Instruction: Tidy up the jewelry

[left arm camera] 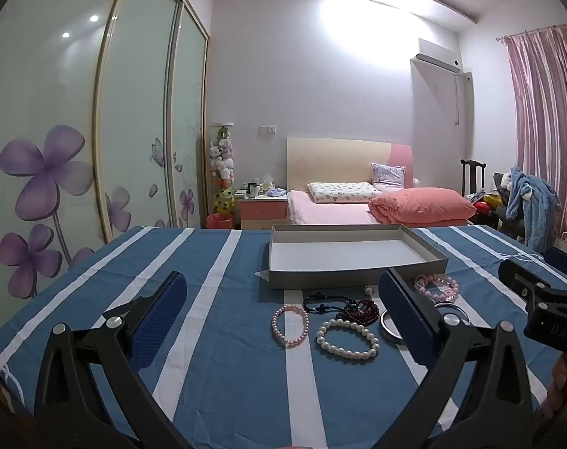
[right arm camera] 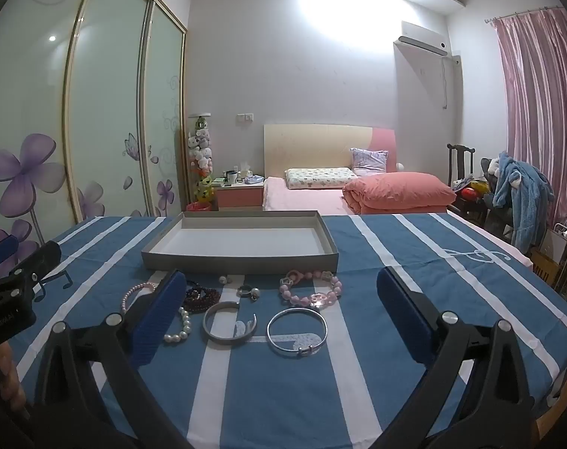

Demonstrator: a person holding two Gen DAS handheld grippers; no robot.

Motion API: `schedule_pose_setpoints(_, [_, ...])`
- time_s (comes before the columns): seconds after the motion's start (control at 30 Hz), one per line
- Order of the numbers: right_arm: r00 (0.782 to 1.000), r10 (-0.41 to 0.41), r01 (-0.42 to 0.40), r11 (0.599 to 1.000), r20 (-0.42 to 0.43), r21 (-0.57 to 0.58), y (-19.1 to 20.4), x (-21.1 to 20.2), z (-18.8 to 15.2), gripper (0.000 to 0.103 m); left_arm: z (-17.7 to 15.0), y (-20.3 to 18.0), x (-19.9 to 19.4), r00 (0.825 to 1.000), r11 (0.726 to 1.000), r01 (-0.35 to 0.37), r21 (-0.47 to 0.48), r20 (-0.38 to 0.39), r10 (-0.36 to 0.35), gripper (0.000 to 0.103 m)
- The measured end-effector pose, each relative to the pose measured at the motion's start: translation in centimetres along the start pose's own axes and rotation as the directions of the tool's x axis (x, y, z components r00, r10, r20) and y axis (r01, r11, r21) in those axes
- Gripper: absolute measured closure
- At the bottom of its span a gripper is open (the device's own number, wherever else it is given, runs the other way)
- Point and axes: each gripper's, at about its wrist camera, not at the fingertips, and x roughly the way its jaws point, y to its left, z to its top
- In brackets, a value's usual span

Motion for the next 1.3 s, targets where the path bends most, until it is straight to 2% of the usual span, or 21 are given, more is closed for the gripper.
schedule_pose_setpoints(1.3, [1.0, -0.001, 0.001, 1.0, 0.0, 0.003, 0.12, -0.04, 0.12, 0.004, 0.01, 0.02, 0.02, 1.0, 1.0, 0.001, -0.001, -0.004, -0.001, 0.002])
